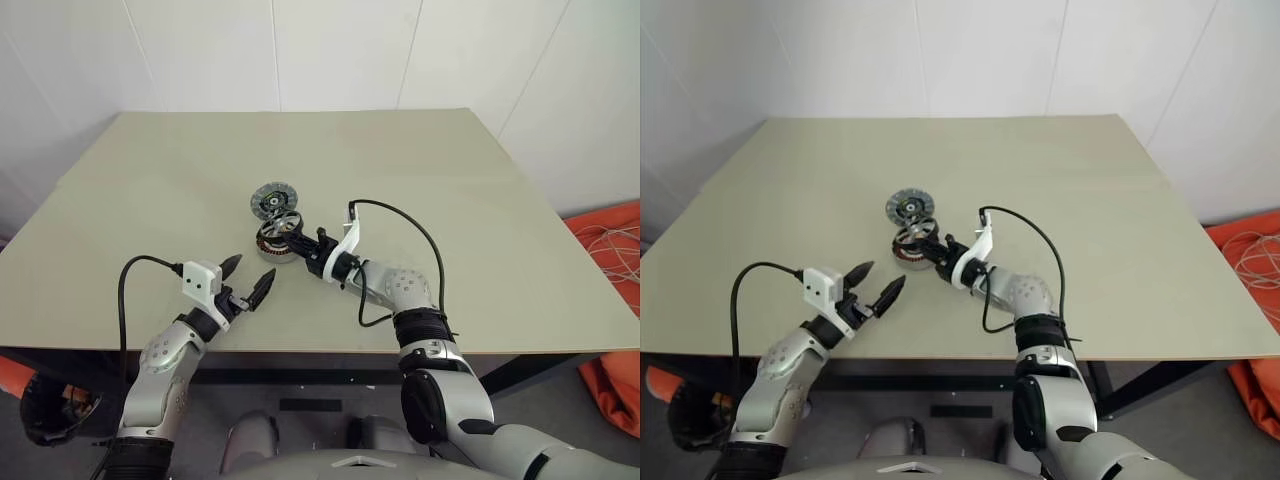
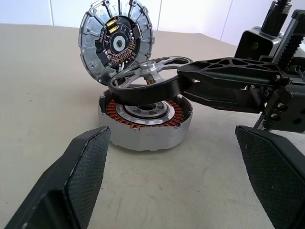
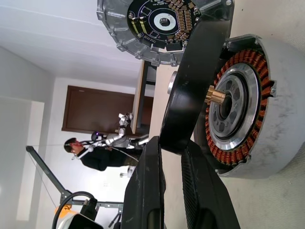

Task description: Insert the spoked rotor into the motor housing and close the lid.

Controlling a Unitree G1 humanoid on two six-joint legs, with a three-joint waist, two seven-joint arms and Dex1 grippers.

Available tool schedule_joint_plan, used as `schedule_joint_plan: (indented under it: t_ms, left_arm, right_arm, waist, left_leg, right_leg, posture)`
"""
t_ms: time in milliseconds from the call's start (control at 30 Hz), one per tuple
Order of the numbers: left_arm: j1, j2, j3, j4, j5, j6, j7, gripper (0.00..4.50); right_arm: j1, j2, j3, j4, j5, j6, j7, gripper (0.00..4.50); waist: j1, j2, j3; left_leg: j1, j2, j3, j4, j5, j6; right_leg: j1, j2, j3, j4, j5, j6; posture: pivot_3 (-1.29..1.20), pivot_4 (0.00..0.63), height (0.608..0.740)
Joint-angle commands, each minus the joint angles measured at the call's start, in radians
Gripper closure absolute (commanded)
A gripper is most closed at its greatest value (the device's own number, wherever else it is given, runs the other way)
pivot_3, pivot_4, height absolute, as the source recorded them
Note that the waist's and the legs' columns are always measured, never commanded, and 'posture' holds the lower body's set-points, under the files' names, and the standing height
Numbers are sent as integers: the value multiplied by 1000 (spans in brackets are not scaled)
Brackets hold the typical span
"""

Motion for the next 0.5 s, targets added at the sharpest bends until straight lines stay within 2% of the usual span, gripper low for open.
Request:
schedule_joint_plan:
  t_ms: [33, 400, 467, 500]
  left_arm:
    - [-9, 9, 9, -45, -13, -3, -4, 0]
    - [-5, 2, -3, -66, -14, 12, 1, 0]
    - [-7, 6, 3, -67, -18, 16, 0, 0]
    - [-9, 9, 8, -66, -21, 18, -2, 0]
  right_arm:
    - [-54, 68, 3, -18, 5, 5, 13, 4267]
    - [-37, 78, 19, -46, 12, 39, 16, 4267]
    - [-38, 77, 27, -44, 1, 31, 14, 3546]
    - [-39, 76, 31, -43, -3, 27, 15, 3546]
  waist:
    - [0, 0, 0]
    - [0, 0, 0]
    - [0, 0, 0]
    - [0, 0, 0]
  left_leg:
    - [0, 0, 0, 0, 0, 0]
    - [0, 0, 0, 0, 0, 0]
    - [0, 0, 0, 0, 0, 0]
    - [0, 0, 0, 0, 0, 0]
  right_leg:
    - [0, 0, 0, 0, 0, 0]
    - [0, 0, 0, 0, 0, 0]
    - [0, 0, 0, 0, 0, 0]
    - [0, 0, 0, 0, 0, 0]
  posture:
    - [0, 0, 740]
    - [0, 0, 740]
    - [0, 0, 740]
    - [0, 0, 740]
